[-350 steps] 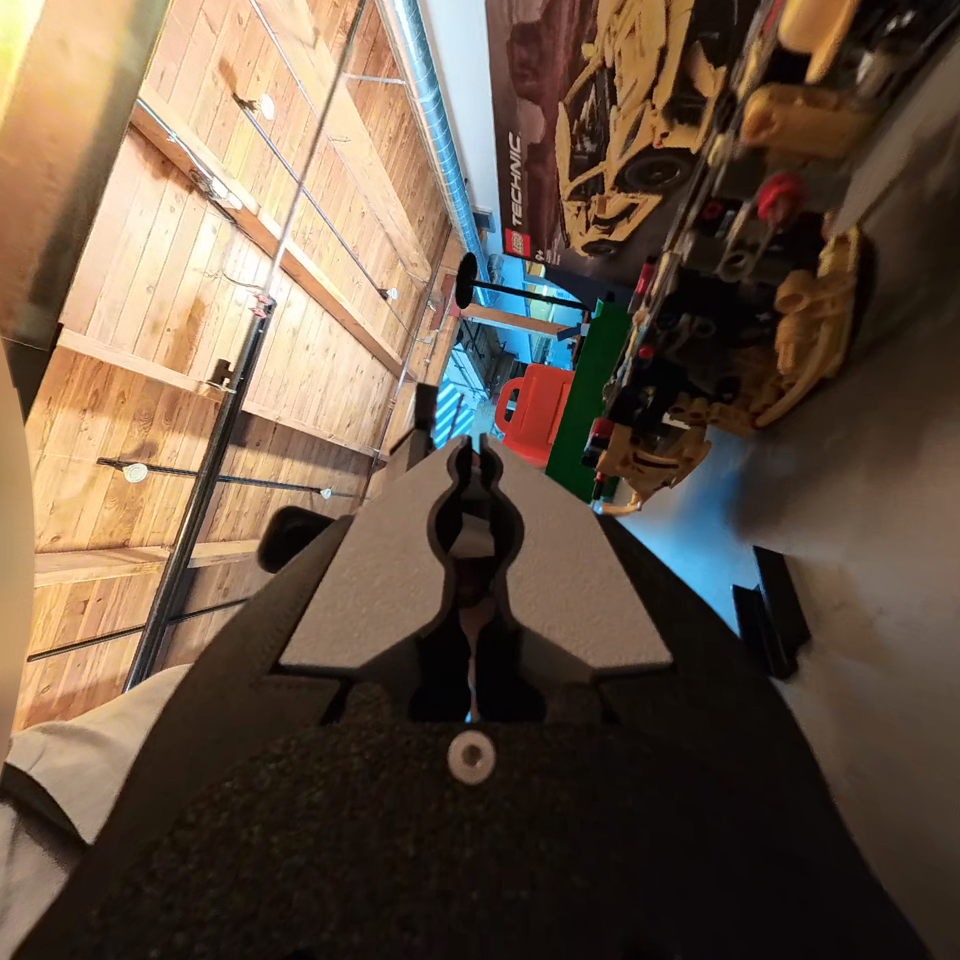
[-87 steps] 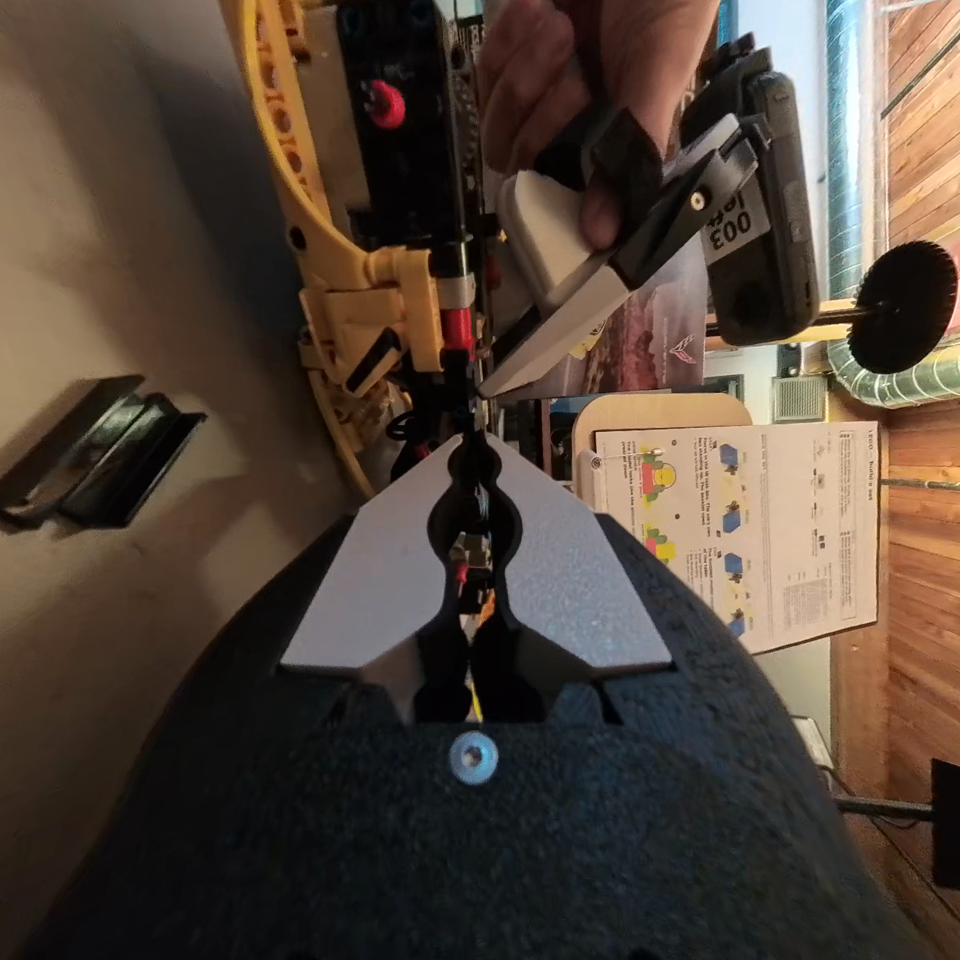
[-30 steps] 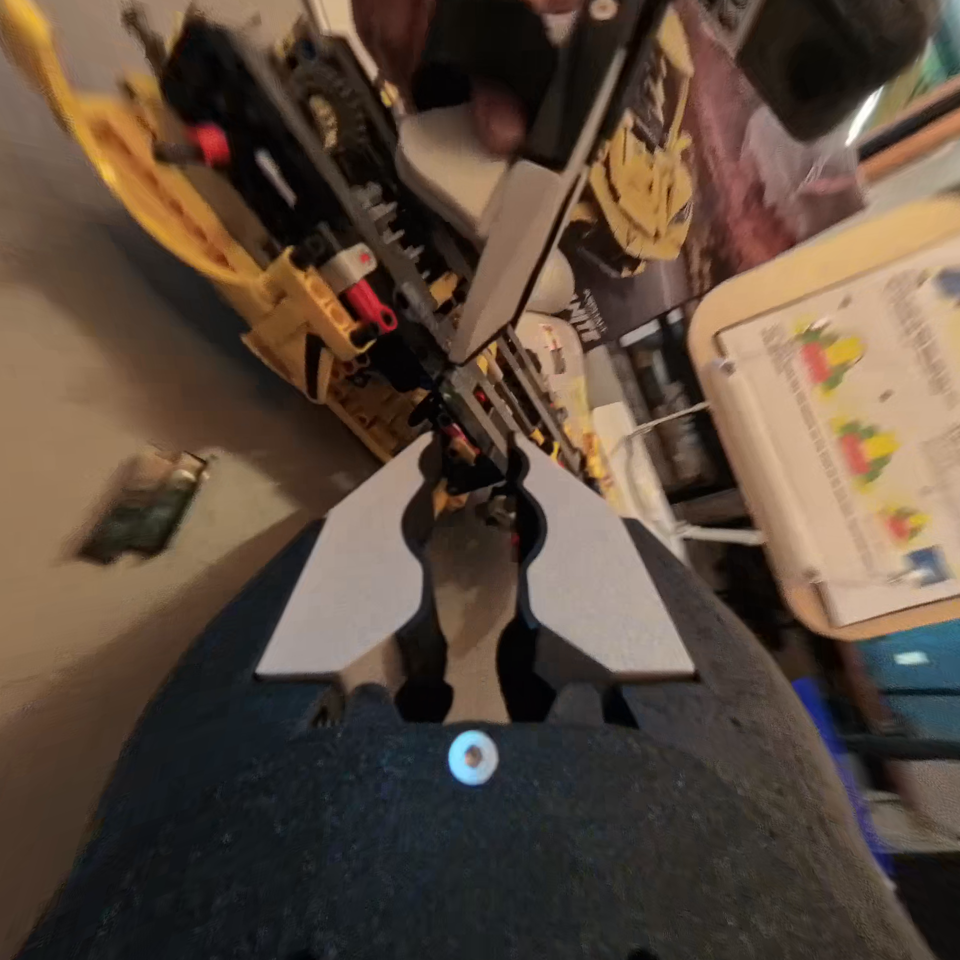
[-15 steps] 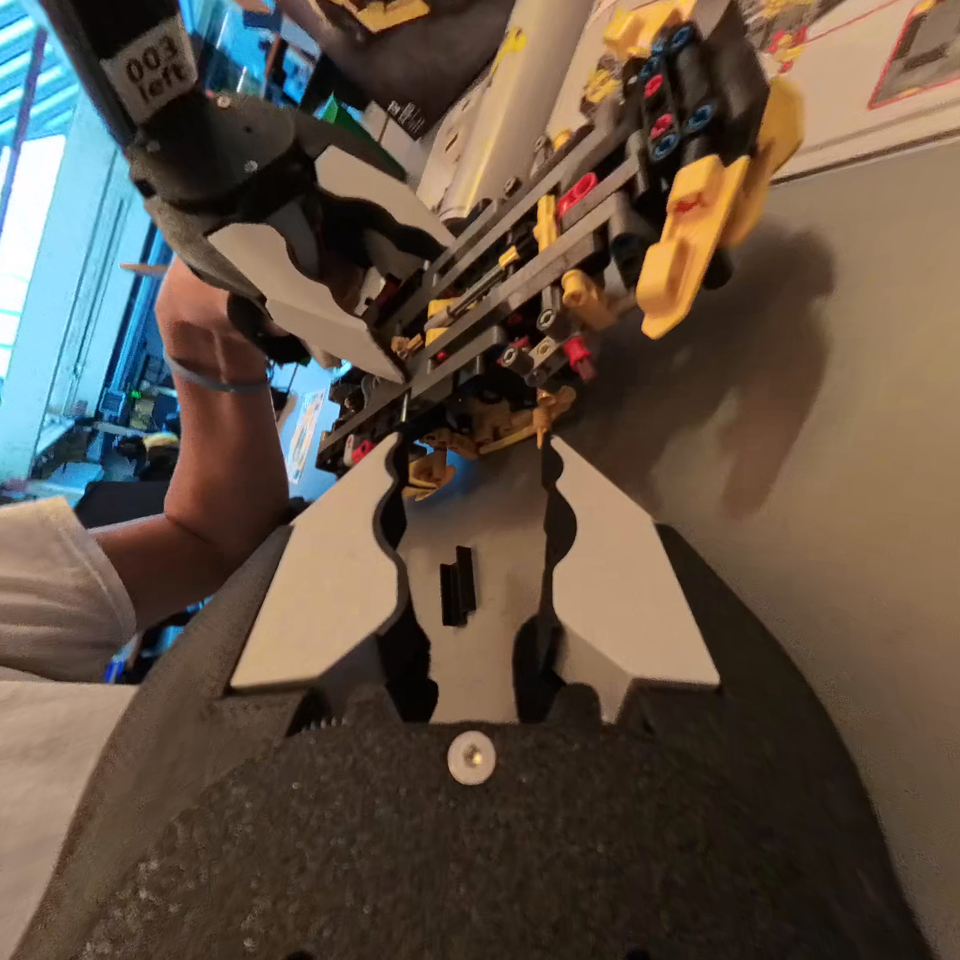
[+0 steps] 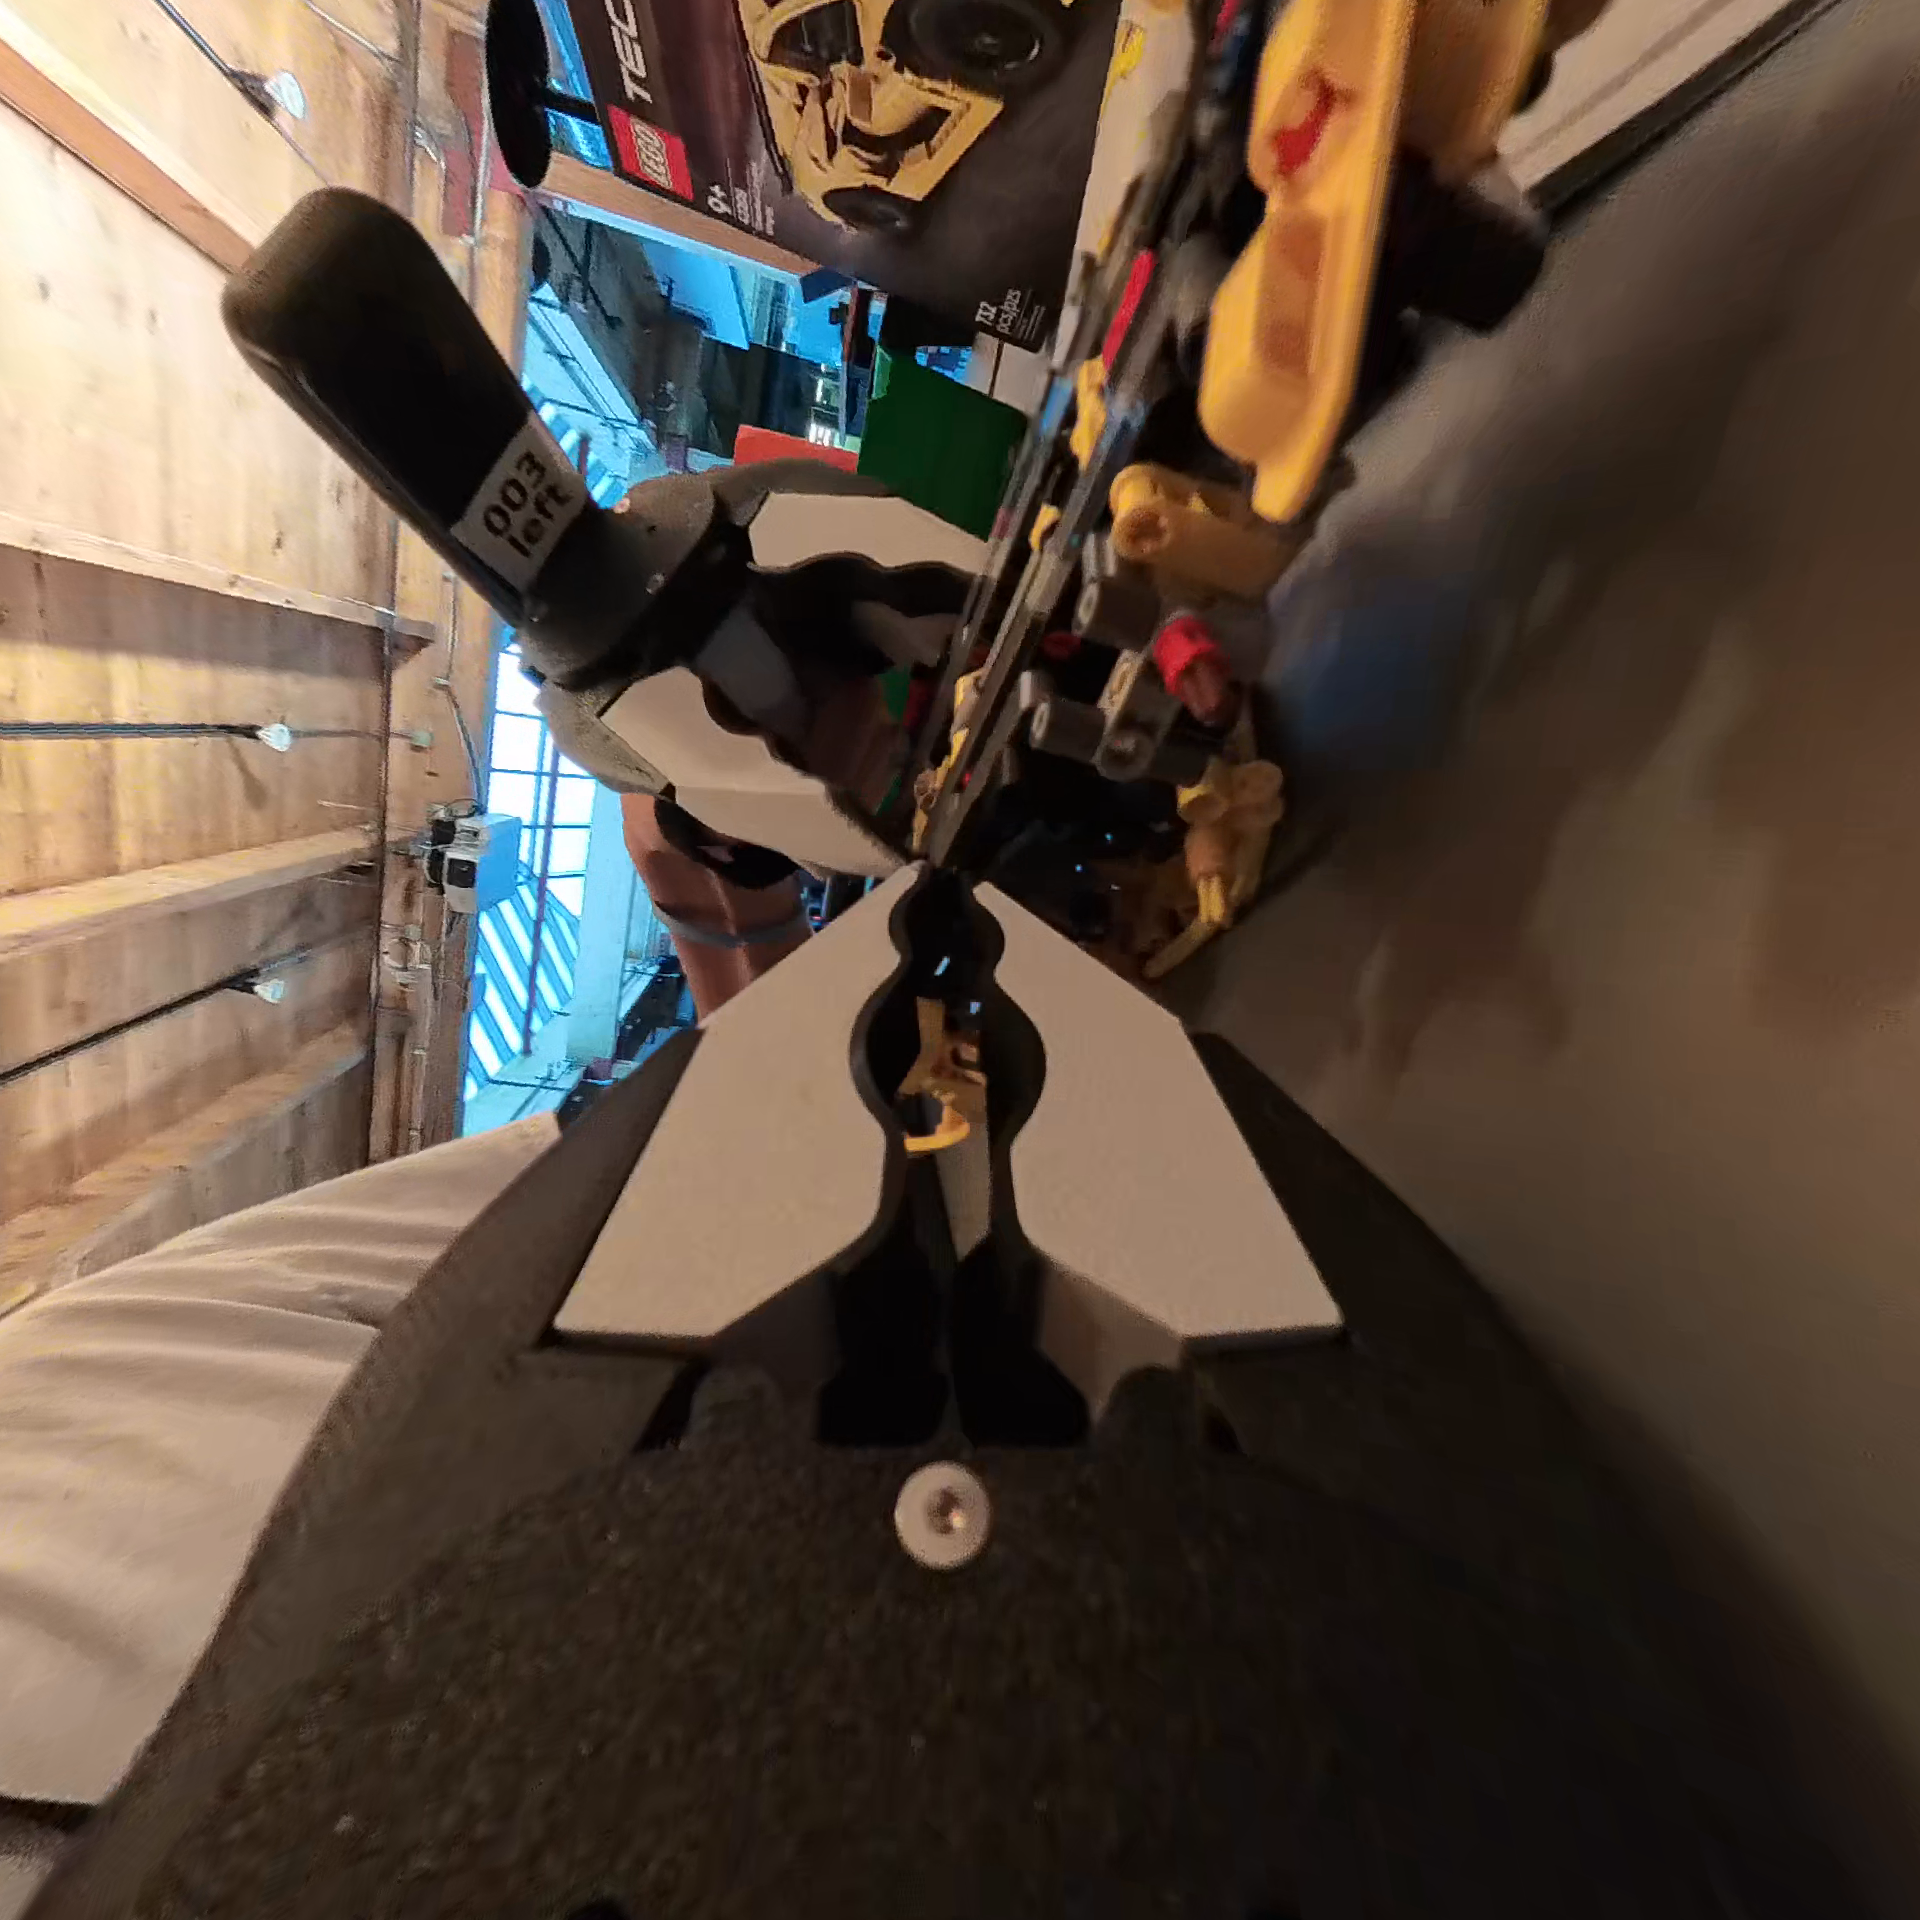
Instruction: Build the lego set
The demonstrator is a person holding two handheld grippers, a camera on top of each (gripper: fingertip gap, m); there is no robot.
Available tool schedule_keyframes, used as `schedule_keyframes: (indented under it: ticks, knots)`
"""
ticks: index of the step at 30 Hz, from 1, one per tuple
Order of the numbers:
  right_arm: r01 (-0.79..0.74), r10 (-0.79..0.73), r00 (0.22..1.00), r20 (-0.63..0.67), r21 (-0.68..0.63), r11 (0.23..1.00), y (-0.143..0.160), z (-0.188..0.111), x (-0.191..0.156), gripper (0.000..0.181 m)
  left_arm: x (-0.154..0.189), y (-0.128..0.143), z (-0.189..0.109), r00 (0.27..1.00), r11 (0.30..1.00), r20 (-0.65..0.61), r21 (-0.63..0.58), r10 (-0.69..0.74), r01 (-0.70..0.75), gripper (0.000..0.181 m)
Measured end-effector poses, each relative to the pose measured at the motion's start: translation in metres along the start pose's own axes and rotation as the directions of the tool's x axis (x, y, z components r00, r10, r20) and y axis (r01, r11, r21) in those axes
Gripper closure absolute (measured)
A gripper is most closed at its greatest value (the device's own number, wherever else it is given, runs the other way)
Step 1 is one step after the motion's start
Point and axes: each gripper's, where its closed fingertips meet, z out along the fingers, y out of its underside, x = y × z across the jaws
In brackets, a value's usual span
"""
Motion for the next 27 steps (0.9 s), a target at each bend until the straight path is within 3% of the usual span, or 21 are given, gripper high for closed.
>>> schedule_keyframes:
  ticks: [3, 7, 11, 15, 21, 27]
  knots:
    - [0.059, -0.059, 0.997, -0.039, -0.002, 0.998, 0.000, -0.001, 0.001, 0.181, 0.001, 0.000, 0.002, 1.000, 1.000, 0.019, -0.012, 0.008, -0.008, 0.110]
    - [0.111, -0.114, 0.992, -0.049, -0.058, 0.992, 0.004, -0.005, -0.001, 0.175, 0.000, 0.000, -0.001, 0.999, 0.999, -0.013, 0.022, -0.049, 0.049, 0.120]
    - [0.253, -0.266, 0.963, -0.042, -0.193, 0.948, 0.007, -0.040, -0.003, 0.169, 0.002, 0.002, -0.002, 0.999, 0.999, -0.022, 0.020, -0.038, 0.038, 0.119]
    - [0.300, -0.312, 0.947, -0.072, -0.141, 0.943, -0.006, -0.061, 0.002, 0.170, 0.002, 0.004, -0.003, 0.999, 1.000, -0.050, -0.006, -0.021, 0.021, 0.119]
    - [0.297, -0.310, 0.948, -0.070, -0.153, 0.943, -0.001, -0.053, 0.005, 0.169, 0.003, 0.007, -0.004, 0.998, 0.999, -0.043, -0.020, -0.048, 0.048, 0.119]
    - [0.297, -0.312, 0.947, -0.075, -0.160, 0.941, 0.001, -0.049, 0.007, 0.170, 0.003, 0.011, -0.008, 0.994, 0.990, -0.003, 0.089, -0.108, 0.108, 0.119]
